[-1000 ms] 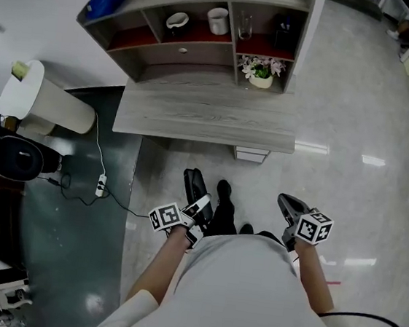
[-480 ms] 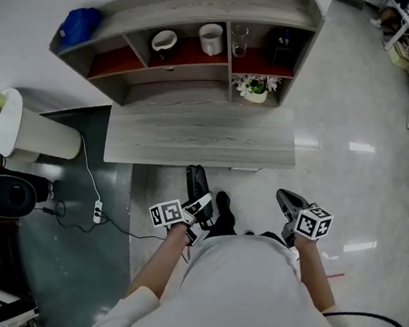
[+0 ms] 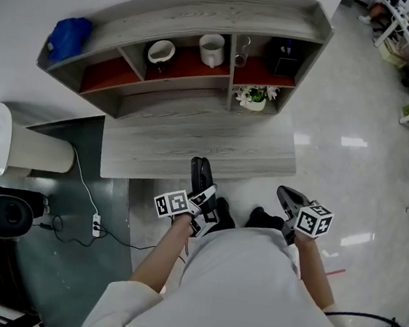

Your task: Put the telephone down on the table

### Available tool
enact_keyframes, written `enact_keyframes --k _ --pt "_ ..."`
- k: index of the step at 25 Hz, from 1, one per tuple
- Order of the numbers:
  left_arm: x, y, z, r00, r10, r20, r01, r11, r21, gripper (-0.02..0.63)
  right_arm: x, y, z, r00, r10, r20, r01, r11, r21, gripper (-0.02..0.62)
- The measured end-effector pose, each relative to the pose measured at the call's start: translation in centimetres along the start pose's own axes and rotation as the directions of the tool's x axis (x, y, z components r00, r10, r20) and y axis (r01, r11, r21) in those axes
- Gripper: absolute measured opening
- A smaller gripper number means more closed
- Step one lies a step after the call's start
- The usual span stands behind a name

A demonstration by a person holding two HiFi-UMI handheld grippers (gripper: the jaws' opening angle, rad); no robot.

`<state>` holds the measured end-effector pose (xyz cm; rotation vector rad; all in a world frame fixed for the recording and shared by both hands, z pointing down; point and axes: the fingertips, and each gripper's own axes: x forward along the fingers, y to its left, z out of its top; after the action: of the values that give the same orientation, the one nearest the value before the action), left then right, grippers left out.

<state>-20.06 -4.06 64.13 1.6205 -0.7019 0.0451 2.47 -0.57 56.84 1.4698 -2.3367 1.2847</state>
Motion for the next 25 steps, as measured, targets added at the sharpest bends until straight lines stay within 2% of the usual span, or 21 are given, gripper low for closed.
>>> enact_keyframes --k 5,14,20,25 --pt "3.0 0.4 1.8 0.999 0.047 -0.022 -0.046 0.998 0.049 0.296 1.1 -1.5 1.2 1.000 -0.013 -0.014 0.014 1.000 0.009 0.018" --pt "10.1 0.5 4.5 0.995 0.096 -0.041 -0.094 0.995 0.035 0.296 3.7 -4.8 3.9 0.997 0.041 -0.070 -0.040 0.999 0.029 0.018" --pt "15.8 0.5 6.0 0.986 0.156 -0.059 -0.153 0.987 0.055 0.295 4.9 -7.9 7.0 0.993 0.069 -0.091 -0.066 0.997 0.033 0.018" --pt "21.3 0.1 6.0 0.970 0.227 -0.086 -0.217 0.970 0.112 0.296 5.4 -10.9 8.4 0.988 0.086 -0.127 -0.084 0.996 0.028 0.018"
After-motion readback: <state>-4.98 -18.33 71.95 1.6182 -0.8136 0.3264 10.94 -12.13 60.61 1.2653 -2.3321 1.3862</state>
